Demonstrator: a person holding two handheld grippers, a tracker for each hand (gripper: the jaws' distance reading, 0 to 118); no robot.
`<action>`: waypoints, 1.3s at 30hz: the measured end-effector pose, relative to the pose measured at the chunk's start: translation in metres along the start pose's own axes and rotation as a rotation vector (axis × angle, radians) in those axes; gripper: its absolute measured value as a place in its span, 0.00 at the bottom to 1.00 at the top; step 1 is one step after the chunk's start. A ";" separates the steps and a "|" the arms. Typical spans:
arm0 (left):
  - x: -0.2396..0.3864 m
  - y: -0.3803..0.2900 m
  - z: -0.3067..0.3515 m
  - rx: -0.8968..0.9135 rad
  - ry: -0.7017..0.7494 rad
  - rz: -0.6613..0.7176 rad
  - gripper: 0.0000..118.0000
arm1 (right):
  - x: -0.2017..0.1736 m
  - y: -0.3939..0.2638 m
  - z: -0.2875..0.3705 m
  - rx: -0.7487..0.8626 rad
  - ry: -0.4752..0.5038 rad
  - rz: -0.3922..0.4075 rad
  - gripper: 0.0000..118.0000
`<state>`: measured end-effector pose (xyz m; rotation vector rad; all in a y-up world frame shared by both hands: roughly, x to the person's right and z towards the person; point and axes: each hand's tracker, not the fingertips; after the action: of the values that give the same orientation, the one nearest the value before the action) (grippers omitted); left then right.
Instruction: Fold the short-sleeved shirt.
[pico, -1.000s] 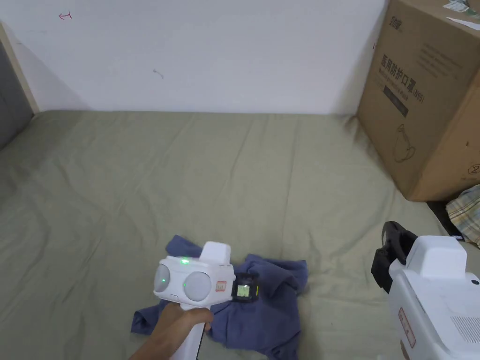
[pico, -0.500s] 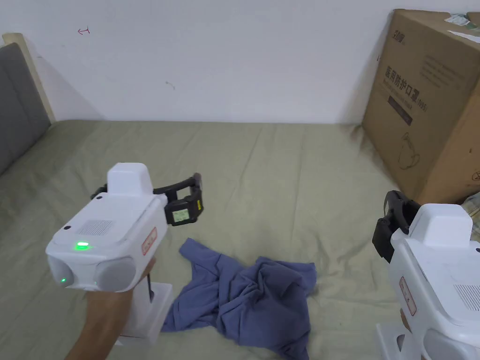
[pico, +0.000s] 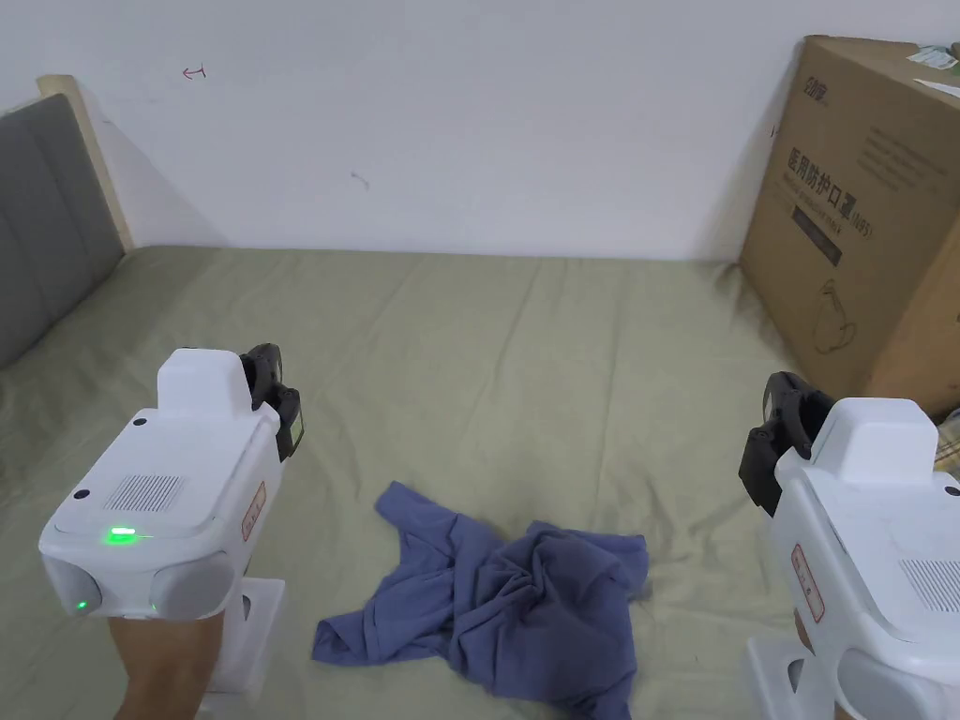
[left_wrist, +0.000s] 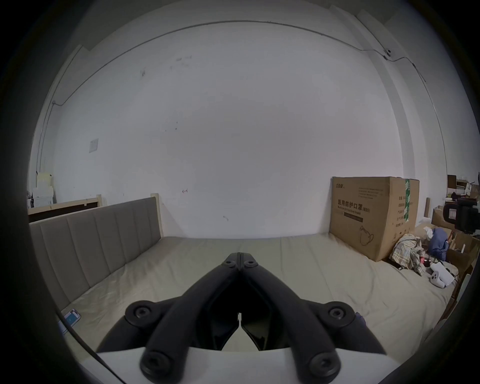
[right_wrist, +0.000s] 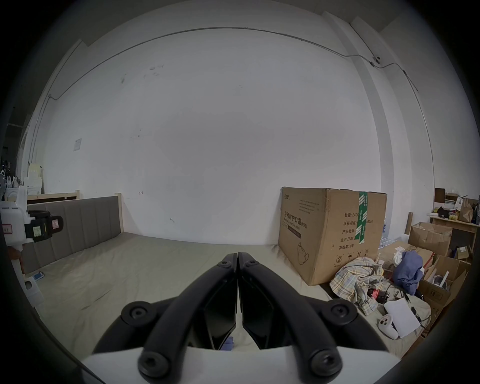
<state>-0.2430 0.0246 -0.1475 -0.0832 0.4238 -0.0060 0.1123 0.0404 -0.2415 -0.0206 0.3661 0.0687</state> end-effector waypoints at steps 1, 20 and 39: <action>-0.002 -0.001 -0.001 -0.008 -0.002 0.000 0.00 | 0.000 0.000 0.000 0.000 0.000 -0.001 0.00; 0.002 -0.172 -0.096 -0.793 -0.121 0.033 0.00 | 0.006 -0.038 -0.033 -0.105 -0.001 0.002 0.00; 0.025 -0.226 -0.105 -0.959 -0.089 0.003 0.05 | 0.015 -0.090 -0.074 -0.269 0.017 -0.003 0.00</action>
<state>-0.2608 -0.2096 -0.2346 -1.0233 0.3071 0.2049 0.1065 -0.0508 -0.3157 -0.2878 0.3722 0.1148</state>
